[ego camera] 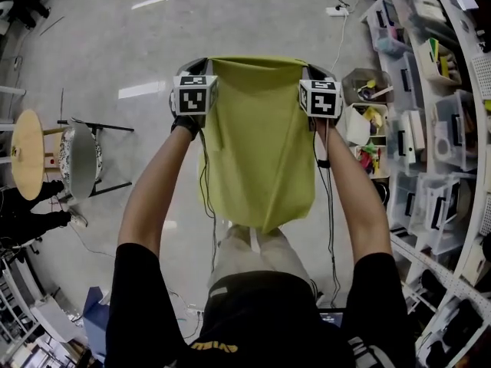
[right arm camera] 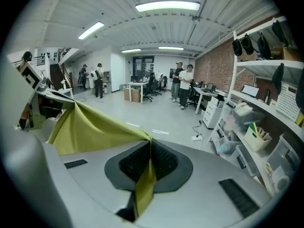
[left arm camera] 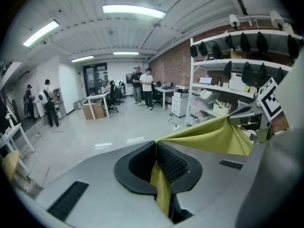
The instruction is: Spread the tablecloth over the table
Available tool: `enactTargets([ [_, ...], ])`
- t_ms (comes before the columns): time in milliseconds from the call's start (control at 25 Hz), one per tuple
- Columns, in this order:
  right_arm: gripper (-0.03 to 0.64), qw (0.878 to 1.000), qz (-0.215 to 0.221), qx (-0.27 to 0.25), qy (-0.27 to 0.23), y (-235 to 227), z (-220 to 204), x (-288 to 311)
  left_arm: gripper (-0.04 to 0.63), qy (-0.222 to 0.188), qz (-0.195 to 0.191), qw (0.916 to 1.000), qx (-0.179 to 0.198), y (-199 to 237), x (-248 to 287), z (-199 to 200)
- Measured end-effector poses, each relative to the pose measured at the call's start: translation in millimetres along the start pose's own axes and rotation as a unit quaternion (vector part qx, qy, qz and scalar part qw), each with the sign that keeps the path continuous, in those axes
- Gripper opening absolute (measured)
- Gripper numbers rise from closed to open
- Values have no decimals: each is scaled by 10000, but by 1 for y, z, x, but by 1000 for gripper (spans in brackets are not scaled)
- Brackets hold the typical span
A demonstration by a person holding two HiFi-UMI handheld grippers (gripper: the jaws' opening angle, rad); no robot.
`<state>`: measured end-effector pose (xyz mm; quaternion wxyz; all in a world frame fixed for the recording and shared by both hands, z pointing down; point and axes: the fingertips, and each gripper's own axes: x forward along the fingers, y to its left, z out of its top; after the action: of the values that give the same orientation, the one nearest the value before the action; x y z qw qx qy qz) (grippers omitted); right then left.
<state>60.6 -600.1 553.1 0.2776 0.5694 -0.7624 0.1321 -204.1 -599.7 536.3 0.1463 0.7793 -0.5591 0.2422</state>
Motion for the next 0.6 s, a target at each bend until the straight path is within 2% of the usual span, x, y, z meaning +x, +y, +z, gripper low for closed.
enactTargets([
  [160, 11, 9999, -15, -116, -101, -7, 21, 14, 23, -86, 106, 9997, 218, 9, 13, 27],
  [320, 11, 9988, 15, -463, -176, -13, 42, 28, 23, -32, 225, 9976, 654, 20, 25, 49],
  [440, 11, 9964, 43, -844, -4, -12, 34, 41, 23, 127, 237, 9961, 837, 20, 35, 42],
  [560, 14, 9967, 9, -806, 45, -9, 19, 50, 23, 219, 294, 9959, 831, 19, 43, 23],
  [600, 58, 9973, 46, -726, -14, -6, 15, 54, 71, 234, 365, 9959, 797, 22, 46, 16],
])
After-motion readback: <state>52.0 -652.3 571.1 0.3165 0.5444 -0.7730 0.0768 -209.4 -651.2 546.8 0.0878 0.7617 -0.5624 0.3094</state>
